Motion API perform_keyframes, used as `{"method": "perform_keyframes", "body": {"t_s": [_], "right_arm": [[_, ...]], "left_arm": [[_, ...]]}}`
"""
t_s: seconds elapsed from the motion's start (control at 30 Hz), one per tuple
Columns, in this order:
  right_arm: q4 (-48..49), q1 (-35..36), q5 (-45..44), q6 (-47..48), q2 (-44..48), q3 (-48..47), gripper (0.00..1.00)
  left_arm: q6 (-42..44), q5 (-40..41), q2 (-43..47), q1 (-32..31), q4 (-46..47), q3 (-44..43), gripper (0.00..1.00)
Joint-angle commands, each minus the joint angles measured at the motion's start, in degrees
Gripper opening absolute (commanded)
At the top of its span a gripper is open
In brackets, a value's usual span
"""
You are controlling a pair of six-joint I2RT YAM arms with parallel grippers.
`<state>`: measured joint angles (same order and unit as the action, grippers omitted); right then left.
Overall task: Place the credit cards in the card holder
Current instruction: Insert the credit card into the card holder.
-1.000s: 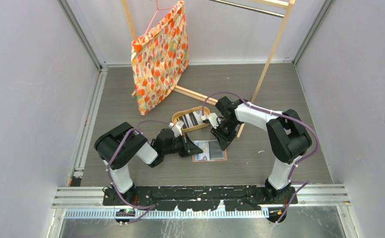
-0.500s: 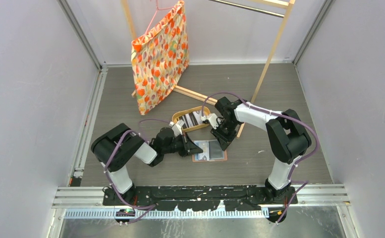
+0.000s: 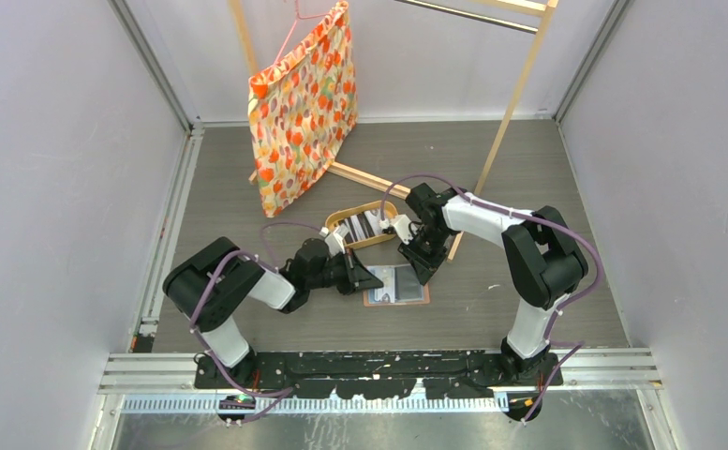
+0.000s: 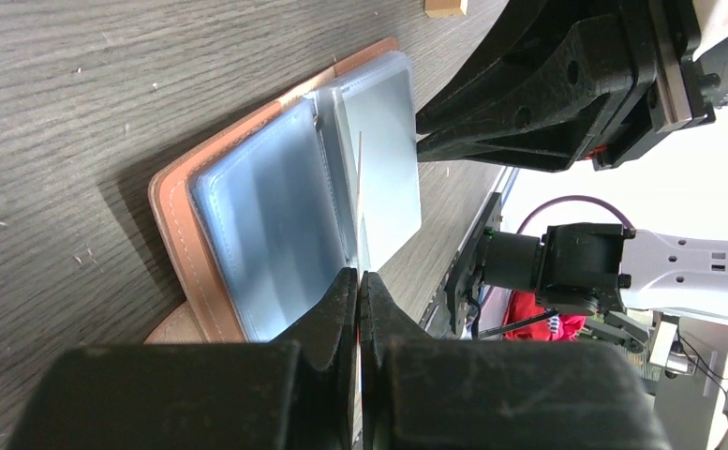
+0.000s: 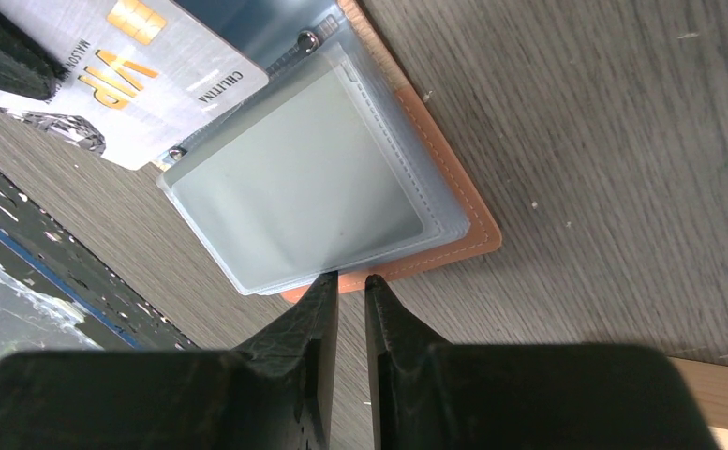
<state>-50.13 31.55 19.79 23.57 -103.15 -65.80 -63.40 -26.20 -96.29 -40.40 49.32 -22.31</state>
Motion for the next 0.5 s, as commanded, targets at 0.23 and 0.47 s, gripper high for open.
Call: {"method": "perform_keyframes", "body": {"t_s": [0.23, 0.47], "right_arm": [[0.79, 0.66, -0.90, 0.32, -0.65, -1.30, 0.21], [0.69, 0.76, -0.89, 0.33, -0.65, -1.41, 0.21]], "left_arm": [[0.87, -1.71, -3.99, 0.31, 1.84, -3.00, 0.01], [0.63, -1.65, -4.52, 0.31, 2.02, -3.08, 0.01]]}}
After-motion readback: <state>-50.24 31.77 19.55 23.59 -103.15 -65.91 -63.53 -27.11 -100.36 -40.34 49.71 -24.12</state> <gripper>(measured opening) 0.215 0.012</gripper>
